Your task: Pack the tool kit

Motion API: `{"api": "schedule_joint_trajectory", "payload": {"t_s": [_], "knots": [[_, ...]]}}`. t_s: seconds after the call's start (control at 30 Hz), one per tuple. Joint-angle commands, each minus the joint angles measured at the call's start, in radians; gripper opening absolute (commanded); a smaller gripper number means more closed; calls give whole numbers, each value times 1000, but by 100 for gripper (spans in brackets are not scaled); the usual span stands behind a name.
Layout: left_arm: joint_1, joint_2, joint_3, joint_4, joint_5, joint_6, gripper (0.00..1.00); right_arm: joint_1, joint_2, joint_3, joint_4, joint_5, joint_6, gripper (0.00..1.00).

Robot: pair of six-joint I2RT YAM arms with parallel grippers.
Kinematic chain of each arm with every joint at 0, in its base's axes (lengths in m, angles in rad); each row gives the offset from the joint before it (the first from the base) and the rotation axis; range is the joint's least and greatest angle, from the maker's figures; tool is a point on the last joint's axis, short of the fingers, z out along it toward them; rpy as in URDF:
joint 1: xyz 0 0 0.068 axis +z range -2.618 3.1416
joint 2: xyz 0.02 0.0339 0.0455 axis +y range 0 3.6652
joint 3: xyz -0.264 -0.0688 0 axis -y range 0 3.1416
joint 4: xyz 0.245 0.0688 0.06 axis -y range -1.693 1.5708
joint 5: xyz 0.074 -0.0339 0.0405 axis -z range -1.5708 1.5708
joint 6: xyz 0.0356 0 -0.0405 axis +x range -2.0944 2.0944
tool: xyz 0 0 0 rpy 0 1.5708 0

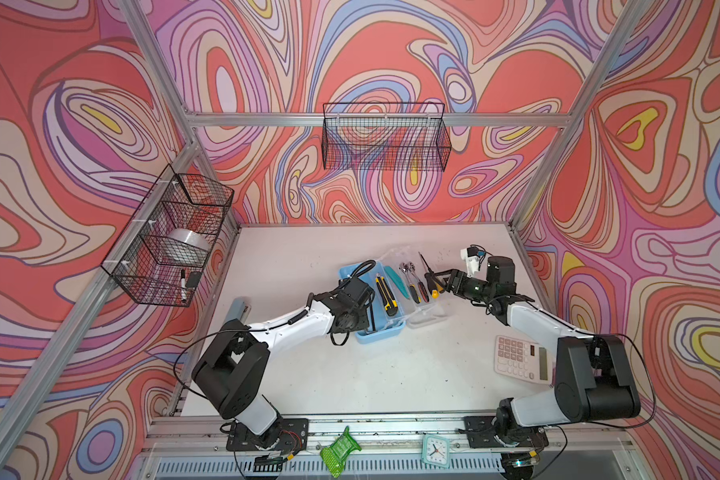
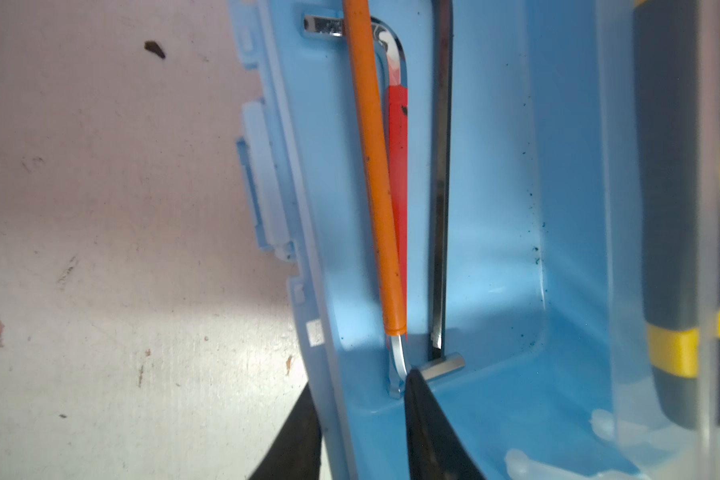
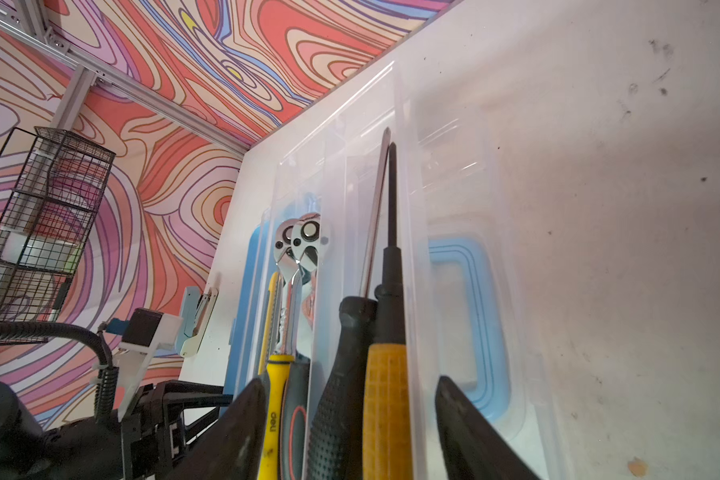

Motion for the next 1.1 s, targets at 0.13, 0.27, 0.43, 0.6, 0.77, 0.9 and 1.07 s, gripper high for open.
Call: {"api": "schedule_joint_trajectory", "payload": {"t_s": [0.13, 0.27, 0.43, 0.6, 0.77, 0.9, 1.07], "knots": [[3, 24, 30, 37, 19, 8, 31, 41, 52, 29, -6, -26, 7, 65], [3, 23, 36, 40, 21, 14, 31, 47, 46, 36, -7, -12, 15, 64], [3, 26, 36, 42, 22, 16, 30, 65, 9, 62, -46, 3, 0, 62], [3, 30, 39, 47, 24, 20, 29, 118, -28, 93, -97, 46, -32, 62], [2, 43, 50, 51, 22, 27, 29, 188, -33, 130, -124, 109, -36, 62], [2, 47, 50, 63, 22, 27, 29, 249, -36, 150, -153, 186, -45, 62], [1, 40, 38, 91, 27, 8, 29, 325, -45, 171, -211, 341, -36, 61]]}}
